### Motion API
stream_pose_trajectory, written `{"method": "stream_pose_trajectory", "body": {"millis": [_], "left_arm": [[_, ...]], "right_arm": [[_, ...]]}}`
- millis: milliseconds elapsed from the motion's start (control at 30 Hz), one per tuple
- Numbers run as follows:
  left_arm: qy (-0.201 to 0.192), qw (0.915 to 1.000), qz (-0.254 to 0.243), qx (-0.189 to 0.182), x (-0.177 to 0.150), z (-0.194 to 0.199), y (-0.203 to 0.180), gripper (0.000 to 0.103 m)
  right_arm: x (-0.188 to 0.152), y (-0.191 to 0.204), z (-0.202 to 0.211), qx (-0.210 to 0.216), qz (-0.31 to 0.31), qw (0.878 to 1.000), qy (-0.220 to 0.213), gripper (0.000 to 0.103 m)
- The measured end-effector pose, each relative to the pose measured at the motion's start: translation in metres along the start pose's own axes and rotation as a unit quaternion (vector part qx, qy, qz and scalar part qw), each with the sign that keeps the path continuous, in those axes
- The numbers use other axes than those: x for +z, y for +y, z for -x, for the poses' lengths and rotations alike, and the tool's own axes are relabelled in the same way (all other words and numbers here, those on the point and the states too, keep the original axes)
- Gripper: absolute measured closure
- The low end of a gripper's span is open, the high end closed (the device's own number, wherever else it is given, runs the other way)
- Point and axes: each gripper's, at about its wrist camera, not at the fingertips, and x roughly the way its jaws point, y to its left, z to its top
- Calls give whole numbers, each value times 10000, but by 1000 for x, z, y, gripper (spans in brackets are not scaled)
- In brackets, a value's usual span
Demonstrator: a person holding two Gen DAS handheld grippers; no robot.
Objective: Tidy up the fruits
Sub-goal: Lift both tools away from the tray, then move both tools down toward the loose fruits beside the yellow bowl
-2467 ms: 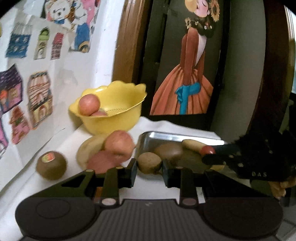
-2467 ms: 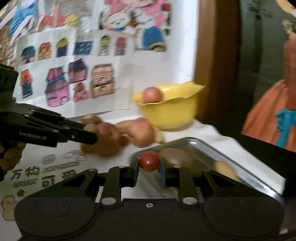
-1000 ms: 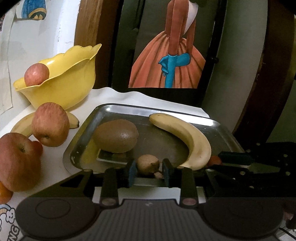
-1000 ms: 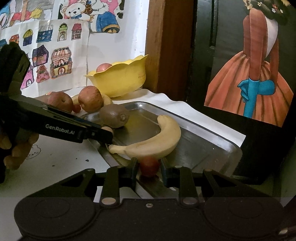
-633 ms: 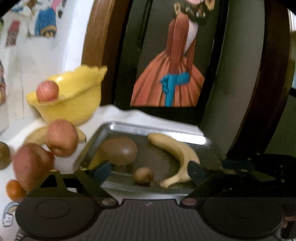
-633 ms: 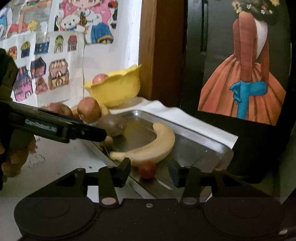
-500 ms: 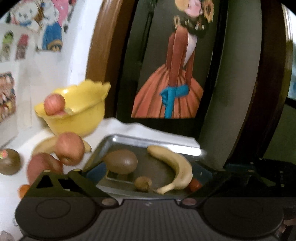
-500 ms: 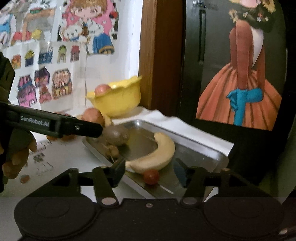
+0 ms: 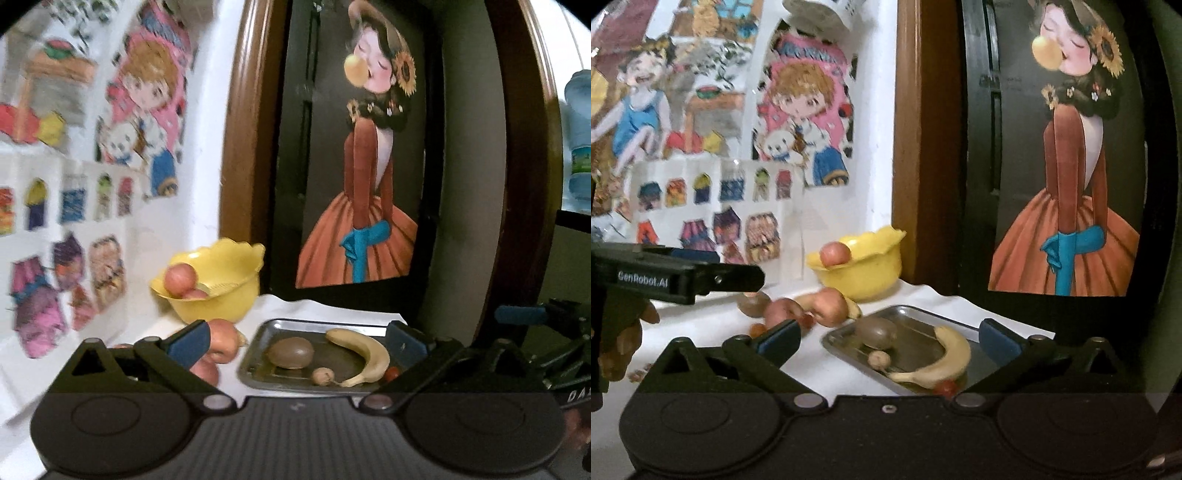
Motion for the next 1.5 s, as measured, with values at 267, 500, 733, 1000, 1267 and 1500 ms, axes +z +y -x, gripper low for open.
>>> {"method": "stream_pose_trajectory", "body": {"millis": [267, 500, 733, 1000, 1267, 1500], "left_arm": [[-205, 9996, -36, 201, -7, 64, 17, 0], [-76, 9992, 16, 396, -27, 108, 38, 0], [185, 9982, 87, 556, -53, 135, 59, 0], [572, 9954, 222, 742, -72, 144, 83, 0], [759, 9919, 283, 981, -74, 150, 103, 0], [820, 9902, 171, 1120, -68, 145, 113, 0]], "right_arm": [[-7, 38, 46, -22, 53, 9993, -361, 1], [-28, 56, 70, 7, 66, 9997, -256, 1], [-47, 73, 77, -1, -134, 9998, 148, 1], [-55, 110, 61, 132, 334, 9969, 703, 1], [-46, 146, 33, 377, 799, 9907, 1039, 1], [-36, 164, 16, 529, 886, 9903, 933, 1]]}}
